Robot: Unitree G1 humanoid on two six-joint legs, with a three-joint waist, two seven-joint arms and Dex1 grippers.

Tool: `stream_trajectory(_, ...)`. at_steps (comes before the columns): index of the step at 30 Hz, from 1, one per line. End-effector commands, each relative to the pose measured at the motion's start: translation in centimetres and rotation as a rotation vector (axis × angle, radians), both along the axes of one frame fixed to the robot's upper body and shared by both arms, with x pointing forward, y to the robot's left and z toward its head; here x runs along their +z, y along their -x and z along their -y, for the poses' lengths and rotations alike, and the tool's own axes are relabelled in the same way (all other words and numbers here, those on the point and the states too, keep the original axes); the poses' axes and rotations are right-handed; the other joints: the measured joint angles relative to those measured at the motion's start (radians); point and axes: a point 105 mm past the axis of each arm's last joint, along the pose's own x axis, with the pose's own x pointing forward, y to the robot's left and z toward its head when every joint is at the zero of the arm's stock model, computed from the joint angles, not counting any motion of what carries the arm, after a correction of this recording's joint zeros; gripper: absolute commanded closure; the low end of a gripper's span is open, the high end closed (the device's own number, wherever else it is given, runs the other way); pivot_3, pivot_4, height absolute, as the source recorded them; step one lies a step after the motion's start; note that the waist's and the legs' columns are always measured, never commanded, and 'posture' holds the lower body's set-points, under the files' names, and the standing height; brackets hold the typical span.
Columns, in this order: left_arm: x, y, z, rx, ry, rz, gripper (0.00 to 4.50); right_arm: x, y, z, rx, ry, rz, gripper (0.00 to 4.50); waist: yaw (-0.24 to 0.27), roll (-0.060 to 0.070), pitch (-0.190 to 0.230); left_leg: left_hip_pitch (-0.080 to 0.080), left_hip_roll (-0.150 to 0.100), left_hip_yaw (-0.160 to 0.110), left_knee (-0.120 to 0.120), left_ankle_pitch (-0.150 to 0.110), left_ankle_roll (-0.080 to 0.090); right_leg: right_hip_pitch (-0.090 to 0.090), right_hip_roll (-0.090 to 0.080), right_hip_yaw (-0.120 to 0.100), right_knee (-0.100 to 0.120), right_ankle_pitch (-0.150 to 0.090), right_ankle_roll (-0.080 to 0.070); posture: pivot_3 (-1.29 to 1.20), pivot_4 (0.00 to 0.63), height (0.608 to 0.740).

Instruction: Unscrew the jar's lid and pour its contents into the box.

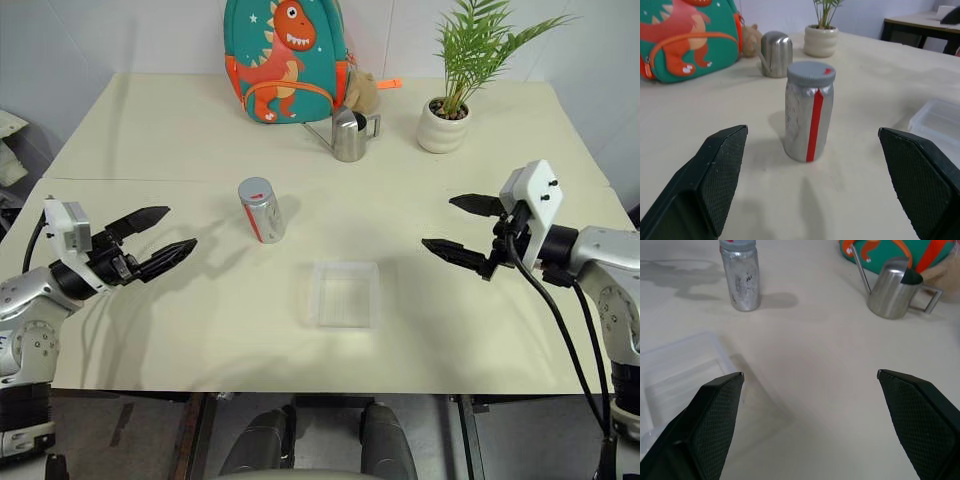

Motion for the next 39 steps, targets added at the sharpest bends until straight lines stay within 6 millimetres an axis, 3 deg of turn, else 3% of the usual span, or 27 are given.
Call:
stream_trajectory(1,1.3,0.5,0.4,-0.006,-0.006,0.055,0.04,1.3,0.4,-0.2,0.018,0.0,0.039,0.0,0.001,0.0,0.0,0.0,0.0,0.0,0.0,0.0,0.0,0.0,0.0,0.0,0.0,0.0,0.0,0.0,0.15,0.74)
stream_trajectory(13,2.3,-0.8,-0.1,0.178,0.018,0.107,0.04,0.9,0.4,-2.7,0.102,-0.046,0.019,0.0,-0.002,0.0,0.0,0.0,0.0,0.0,0.0,0.0,0.0,0.0,0.0,0.0,0.0,0.0,0.0,0.0,0.15,0.74)
stream_trajectory(23,0.8,-1.8,4.8,0.139,0.065,0.092,0.04,0.6,1.3,-4.6,0.222,-0.067,-0.021,0.0,0.02,0.0,0.0,0.0,-0.001,0.0,0.001,0.0,0.0,0.0,0.0,0.0,0.0,0.001,0.001,0.0,0.15,0.74)
stream_trajectory(28,-0.2,-2.1,6.7,0.111,0.088,0.056,0.04,0.5,1.0,-4.5,0.215,-0.063,-0.016,0.0,0.023,0.0,0.0,0.0,-0.001,0.0,0.001,0.0,0.0,0.0,0.0,0.001,0.0,0.001,0.001,0.0,0.15,0.74)
stream_trajectory(39,-1.2,-4.1,8.4,0.105,0.072,0.061,0.04,0.2,1.3,-4.6,0.226,-0.063,-0.009,0.0,0.024,0.0,0.0,0.0,-0.001,0.0,0.002,0.0,0.0,0.001,0.001,0.001,0.0,0.001,0.001,0.0,0.15,0.74)
